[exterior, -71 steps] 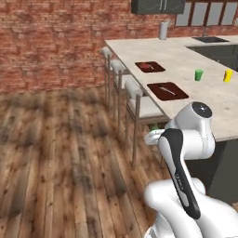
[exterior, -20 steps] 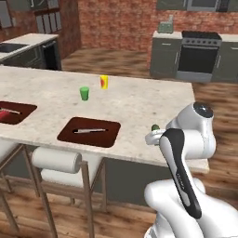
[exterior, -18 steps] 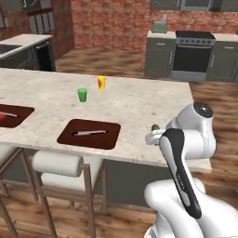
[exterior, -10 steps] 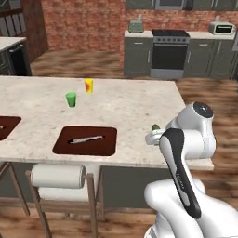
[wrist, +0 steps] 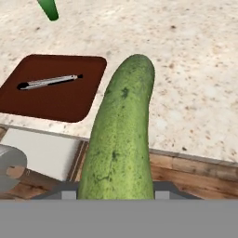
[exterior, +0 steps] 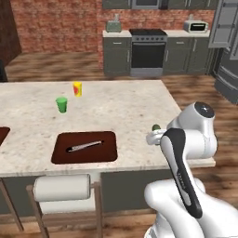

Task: Gather the cucumber and sweet potato from the fridge and place them on a tray on the dining counter. Then gather the steak and chicken drumstick from the fridge and place them on the other tray.

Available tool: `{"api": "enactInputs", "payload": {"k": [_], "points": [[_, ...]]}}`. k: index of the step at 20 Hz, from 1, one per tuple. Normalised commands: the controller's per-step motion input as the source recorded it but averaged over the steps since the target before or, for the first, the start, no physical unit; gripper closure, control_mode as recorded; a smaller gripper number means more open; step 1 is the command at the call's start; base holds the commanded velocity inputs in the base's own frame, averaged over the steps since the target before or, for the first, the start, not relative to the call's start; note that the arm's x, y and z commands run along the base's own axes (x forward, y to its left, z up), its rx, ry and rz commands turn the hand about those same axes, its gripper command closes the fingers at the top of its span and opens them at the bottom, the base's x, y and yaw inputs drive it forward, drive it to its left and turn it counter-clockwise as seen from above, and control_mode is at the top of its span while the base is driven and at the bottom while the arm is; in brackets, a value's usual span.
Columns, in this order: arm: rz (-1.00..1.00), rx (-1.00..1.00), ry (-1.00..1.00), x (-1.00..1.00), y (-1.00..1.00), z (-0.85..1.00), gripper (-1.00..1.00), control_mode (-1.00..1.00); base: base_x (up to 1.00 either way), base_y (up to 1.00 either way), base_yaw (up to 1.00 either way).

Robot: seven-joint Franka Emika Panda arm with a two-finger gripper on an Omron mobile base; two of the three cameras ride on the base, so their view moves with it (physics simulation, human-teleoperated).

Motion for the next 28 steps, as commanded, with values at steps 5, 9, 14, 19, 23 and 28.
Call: {"api": "enactInputs", "payload": {"k": [5,9,14,19,23,28], "points": [[0.0,0.0,0.0,0.0,0.0,0.0,1.0,1.0,0.39,0.45,-0.22],[0.0,0.0,0.0,0.0,0.0,0.0,1.0,1.0,0.39,0.18,-0.12],[0.0,0.0,0.0,0.0,0.0,0.0,1.0,1.0,0.3,0.3,-0.09],[0.0,0.0,0.0,0.0,0.0,0.0,1.0,1.0,0.13,0.36,-0.1],[-0.02,-0.03,0.0,0.06,0.11,0.0,1.0,-1.0,0.15,0.28,-0.08],[0.03,-0.13,-0.01,0.13,0.43,0.0,1.0,-1.0,0.0,0.0,0.0]]}}
